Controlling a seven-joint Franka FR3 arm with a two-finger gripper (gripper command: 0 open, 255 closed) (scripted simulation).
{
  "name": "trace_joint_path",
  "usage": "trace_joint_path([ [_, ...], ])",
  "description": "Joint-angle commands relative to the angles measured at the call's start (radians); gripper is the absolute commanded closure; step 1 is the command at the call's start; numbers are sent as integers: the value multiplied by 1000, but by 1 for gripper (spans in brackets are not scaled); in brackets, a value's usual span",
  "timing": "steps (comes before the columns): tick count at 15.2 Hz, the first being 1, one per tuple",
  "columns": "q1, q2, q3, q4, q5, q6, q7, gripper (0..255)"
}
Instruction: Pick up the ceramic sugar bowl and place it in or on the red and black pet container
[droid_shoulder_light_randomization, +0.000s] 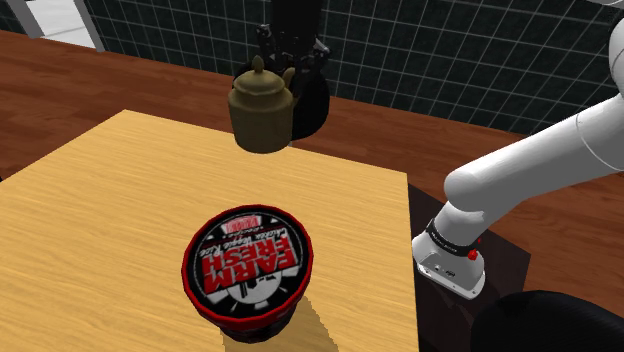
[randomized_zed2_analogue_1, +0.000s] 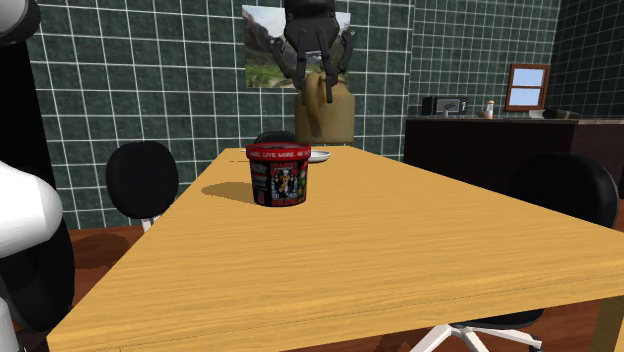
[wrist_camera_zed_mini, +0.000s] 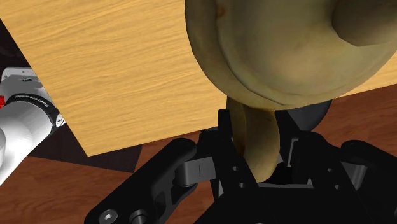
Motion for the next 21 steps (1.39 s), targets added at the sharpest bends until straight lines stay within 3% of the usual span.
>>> trace_joint_path([
  [1,-5,8,-1,33,-6,-25,3,255],
  [9,-31,64,20,177,-40,-121,29,255],
  [16,17,-1,93,200,22,-168,161,255],
  [21,23,-18,182,254,54,-201,274,255],
])
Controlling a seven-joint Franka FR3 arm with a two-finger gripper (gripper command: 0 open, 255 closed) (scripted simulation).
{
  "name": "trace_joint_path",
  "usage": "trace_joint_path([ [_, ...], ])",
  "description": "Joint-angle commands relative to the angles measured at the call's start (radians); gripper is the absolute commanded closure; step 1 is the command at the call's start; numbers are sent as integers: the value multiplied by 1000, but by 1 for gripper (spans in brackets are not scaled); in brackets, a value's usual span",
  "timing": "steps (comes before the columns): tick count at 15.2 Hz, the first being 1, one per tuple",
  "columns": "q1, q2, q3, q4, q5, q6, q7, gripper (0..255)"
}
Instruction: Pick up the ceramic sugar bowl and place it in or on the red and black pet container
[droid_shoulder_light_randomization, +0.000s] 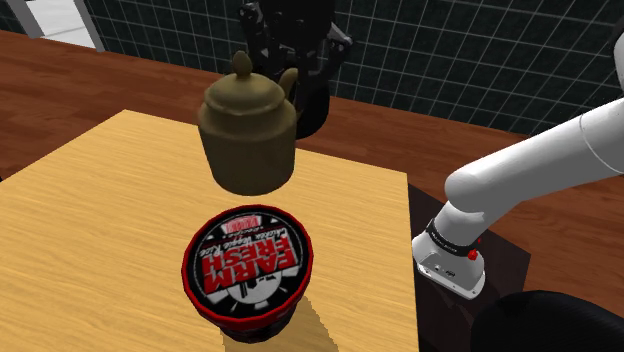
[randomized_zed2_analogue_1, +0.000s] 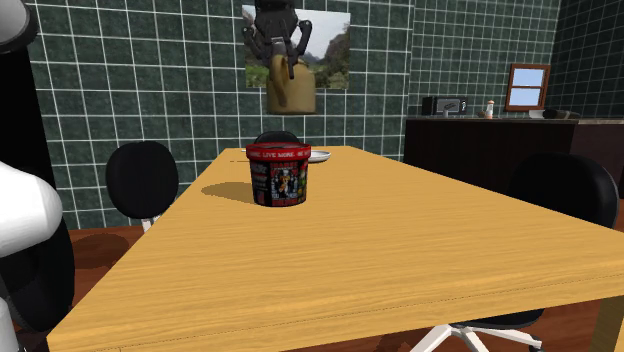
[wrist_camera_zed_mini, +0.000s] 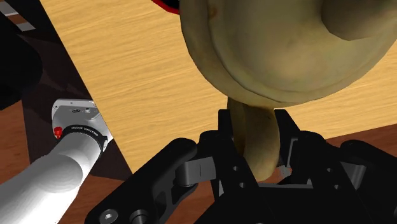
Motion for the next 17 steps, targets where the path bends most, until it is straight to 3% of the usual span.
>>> trace_joint_path([
  [1,-10,6,51,40,7,-17,53,255],
  [7,-75,13,231,158,32,-60,202,255],
  [17,34,-63,145,-54,77,72,162,255],
])
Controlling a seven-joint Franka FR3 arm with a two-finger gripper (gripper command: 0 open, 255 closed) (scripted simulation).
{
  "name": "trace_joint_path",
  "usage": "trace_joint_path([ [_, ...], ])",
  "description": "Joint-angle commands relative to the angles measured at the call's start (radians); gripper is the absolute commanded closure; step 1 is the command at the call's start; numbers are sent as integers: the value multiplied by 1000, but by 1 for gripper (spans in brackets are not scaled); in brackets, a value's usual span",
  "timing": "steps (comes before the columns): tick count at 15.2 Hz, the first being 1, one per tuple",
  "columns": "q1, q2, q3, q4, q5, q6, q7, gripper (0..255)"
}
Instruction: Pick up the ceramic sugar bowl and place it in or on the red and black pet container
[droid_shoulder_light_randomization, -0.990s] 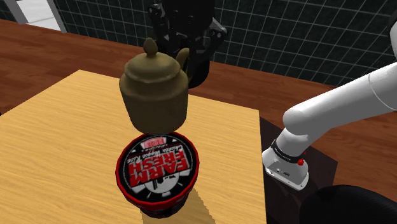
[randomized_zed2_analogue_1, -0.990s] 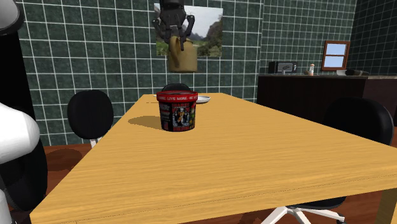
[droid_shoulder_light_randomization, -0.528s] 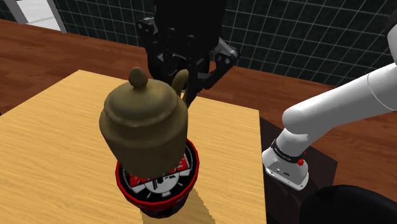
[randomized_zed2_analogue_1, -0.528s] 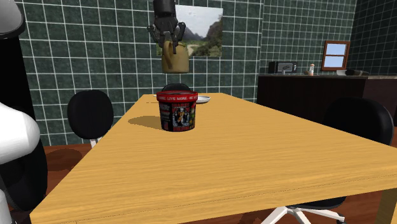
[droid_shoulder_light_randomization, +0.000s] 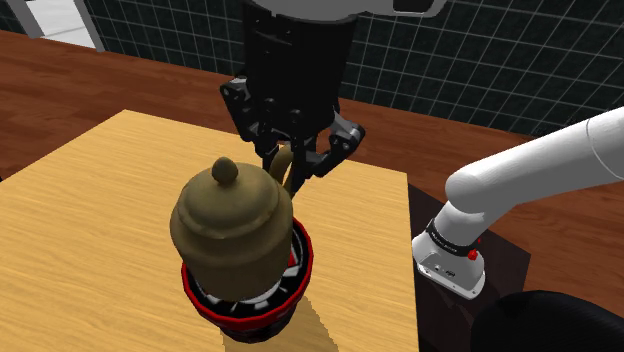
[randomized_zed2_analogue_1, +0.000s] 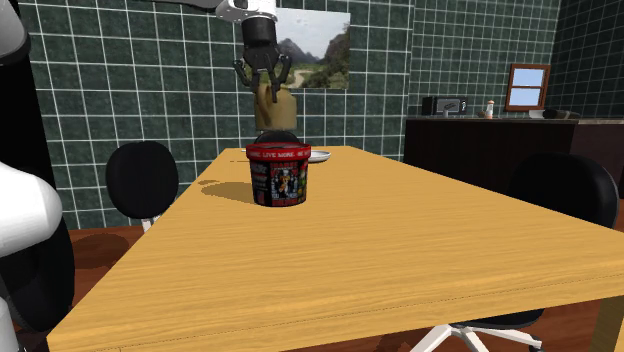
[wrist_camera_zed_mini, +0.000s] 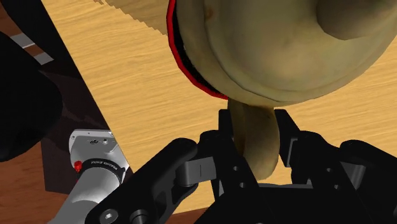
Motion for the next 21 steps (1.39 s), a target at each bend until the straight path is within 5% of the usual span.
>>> trace_joint_path([
  [1,17,-14,-12,-38,9,26,-7,255],
  [12,41,-37,-22,-107,25,73,-18,255],
  [13,41,-37,-22,-107,25,73,-18,0],
  [18,41,-37,-22,-107,25,73,-18,0],
  [21,-4,6,3,29,-3,-22,9,0],
])
